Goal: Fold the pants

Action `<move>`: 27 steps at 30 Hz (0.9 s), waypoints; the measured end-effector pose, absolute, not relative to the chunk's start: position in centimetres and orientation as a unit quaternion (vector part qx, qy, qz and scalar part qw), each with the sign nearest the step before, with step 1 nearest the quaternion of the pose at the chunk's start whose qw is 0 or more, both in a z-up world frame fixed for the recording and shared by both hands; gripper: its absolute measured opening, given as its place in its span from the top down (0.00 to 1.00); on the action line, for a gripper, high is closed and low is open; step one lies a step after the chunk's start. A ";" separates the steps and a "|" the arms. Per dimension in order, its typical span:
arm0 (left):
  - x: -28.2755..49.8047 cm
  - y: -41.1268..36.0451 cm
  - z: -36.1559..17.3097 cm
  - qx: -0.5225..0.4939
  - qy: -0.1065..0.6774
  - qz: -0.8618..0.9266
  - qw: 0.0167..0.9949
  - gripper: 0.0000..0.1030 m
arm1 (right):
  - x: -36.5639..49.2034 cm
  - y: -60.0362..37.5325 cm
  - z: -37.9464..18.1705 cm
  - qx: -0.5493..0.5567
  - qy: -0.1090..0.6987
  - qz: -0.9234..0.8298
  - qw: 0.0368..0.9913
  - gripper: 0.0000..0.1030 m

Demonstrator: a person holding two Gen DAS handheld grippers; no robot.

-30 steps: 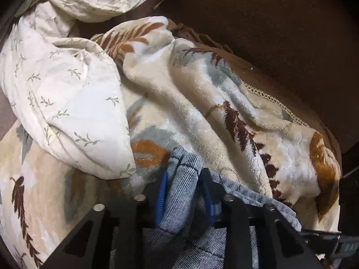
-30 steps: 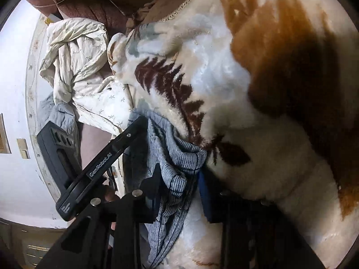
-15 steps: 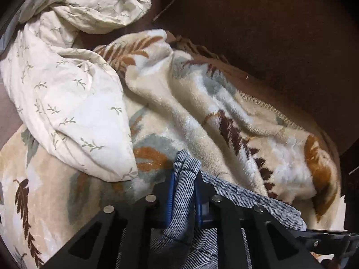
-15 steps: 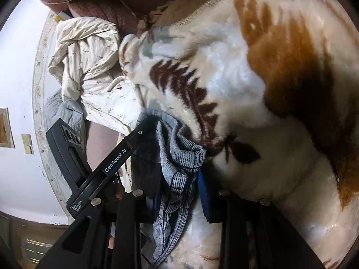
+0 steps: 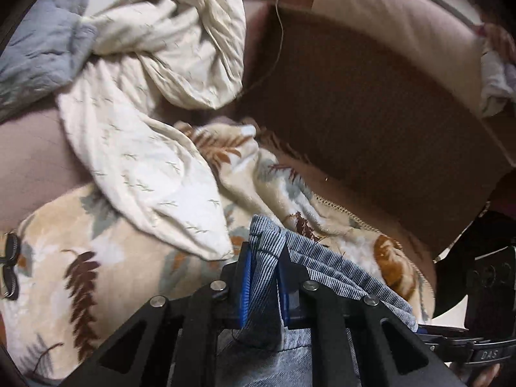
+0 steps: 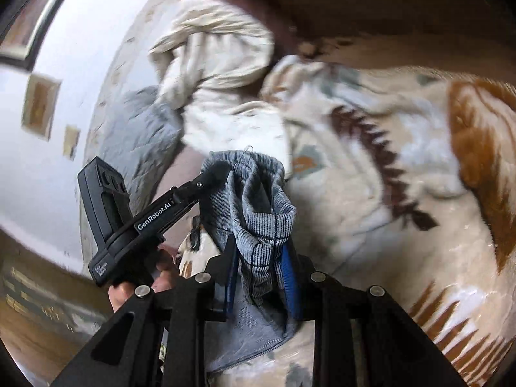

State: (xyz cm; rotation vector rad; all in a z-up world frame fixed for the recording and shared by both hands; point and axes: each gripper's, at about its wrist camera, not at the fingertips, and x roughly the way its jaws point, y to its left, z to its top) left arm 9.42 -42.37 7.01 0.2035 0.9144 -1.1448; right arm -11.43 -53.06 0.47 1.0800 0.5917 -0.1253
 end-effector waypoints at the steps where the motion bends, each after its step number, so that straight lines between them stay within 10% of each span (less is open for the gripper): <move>1: 9.4 -41.3 7.5 0.090 0.413 -0.521 0.741 0.85 | -11.3 -52.4 0.9 0.497 0.278 -0.050 0.821 0.75; 22: 13.4 -18.8 1.2 -0.006 0.478 -0.387 0.789 0.82 | -4.2 -32.4 -2.2 0.332 0.448 0.082 0.826 0.75; 27: 13.8 -14.2 -0.3 -0.056 0.497 -0.343 0.795 0.82 | -3.6 -31.4 -3.9 0.358 0.490 0.147 0.781 0.56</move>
